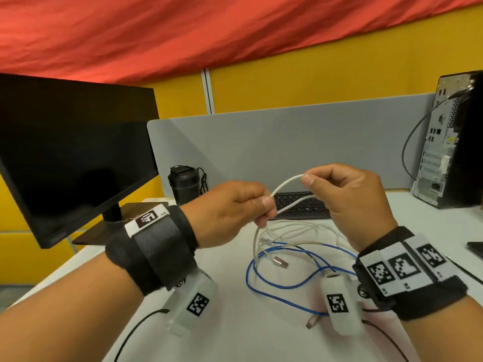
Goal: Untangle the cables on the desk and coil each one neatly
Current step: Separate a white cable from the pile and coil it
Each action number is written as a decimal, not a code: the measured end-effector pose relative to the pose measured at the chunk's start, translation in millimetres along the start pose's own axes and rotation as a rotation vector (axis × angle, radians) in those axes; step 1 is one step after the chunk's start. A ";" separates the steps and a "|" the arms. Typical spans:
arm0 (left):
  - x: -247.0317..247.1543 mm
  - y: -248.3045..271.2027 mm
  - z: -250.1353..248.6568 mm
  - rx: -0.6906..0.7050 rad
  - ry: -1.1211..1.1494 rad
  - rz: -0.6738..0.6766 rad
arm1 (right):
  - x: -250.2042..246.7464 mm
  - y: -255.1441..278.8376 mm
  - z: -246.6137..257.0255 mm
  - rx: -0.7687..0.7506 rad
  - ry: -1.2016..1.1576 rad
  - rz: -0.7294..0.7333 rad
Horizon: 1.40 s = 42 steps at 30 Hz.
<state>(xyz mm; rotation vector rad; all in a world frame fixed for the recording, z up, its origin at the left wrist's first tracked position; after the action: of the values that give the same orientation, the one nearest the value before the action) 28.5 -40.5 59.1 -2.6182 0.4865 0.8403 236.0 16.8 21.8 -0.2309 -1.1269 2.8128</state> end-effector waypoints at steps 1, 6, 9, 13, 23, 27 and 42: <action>3.4 1.1 2.9 -0.019 0.138 0.007 | 1.0 1.2 -0.3 -0.025 0.090 -0.012; 19.2 -3.6 7.1 0.009 1.202 0.041 | 17.2 9.9 -4.9 -0.064 0.406 0.257; 19.0 -15.3 9.1 0.085 1.448 -0.056 | 21.6 15.1 -3.7 -0.119 0.563 0.440; 13.0 -27.5 24.6 0.131 1.611 -0.419 | 22.0 20.9 5.7 -0.215 0.630 0.537; 26.2 -29.0 57.2 0.196 0.101 -0.538 | 29.9 26.5 14.6 -0.378 0.535 0.384; 29.2 -24.9 58.6 0.150 -0.246 -0.356 | 30.5 22.4 10.6 -0.361 0.503 0.354; 1.3 -7.5 62.5 0.096 0.431 -0.338 | 59.8 -69.1 53.6 -0.270 0.500 0.529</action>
<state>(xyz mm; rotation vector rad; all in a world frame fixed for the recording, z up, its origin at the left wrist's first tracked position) 2.2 -7.8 12.2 -2.6813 0.1701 0.1425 170.4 39.3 101.8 -1.3461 -1.4627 2.7130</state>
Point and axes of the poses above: each hand's wrist, its own y-axis away from the middle knuckle, its own x-axis out of the palm, z = x × y, the point moved 2 cm from there along -y, towards the middle knuckle, and after that the axes turned 5 degrees about y, right-handed, at the moved point
